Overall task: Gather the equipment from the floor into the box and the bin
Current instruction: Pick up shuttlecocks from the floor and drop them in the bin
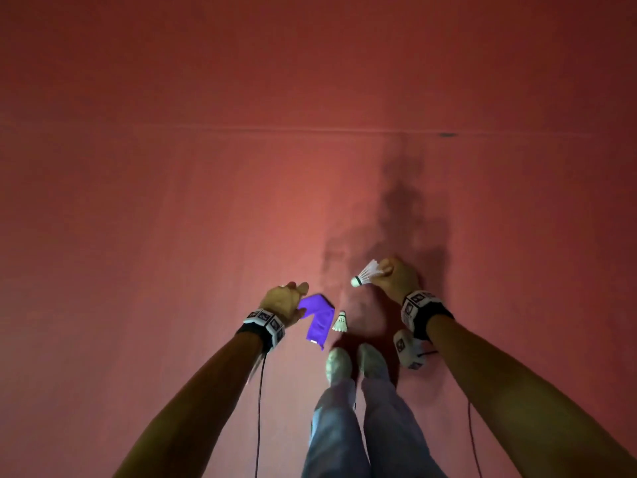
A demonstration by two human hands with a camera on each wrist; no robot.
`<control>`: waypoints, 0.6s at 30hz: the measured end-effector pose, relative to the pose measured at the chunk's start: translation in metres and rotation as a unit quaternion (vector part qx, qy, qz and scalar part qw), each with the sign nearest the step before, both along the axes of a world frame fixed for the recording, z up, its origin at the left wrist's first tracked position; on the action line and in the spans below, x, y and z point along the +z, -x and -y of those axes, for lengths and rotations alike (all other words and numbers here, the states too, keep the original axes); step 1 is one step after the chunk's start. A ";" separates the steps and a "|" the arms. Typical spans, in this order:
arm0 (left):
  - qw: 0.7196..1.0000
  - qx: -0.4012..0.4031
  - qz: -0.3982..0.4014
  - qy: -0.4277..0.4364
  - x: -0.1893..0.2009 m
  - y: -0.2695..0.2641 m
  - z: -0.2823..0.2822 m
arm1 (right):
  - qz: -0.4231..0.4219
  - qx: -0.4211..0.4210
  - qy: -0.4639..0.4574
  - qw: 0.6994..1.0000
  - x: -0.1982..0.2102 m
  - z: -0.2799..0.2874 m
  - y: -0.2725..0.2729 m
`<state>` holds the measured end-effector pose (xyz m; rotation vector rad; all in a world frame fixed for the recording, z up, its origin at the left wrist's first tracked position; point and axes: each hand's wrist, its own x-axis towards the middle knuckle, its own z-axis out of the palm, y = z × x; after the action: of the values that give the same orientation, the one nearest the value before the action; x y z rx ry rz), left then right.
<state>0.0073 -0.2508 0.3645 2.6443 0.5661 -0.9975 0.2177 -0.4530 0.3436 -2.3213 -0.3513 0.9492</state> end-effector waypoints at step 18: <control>0.934 -0.019 0.301 0.194 0.277 -0.184 0.178 | 0.072 -0.399 -0.233 0.884 0.266 0.176 -0.035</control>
<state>0.1918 -0.4283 0.6414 2.4125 0.1532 -0.2259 0.2526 -0.6290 0.6094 -1.8105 0.2941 0.2384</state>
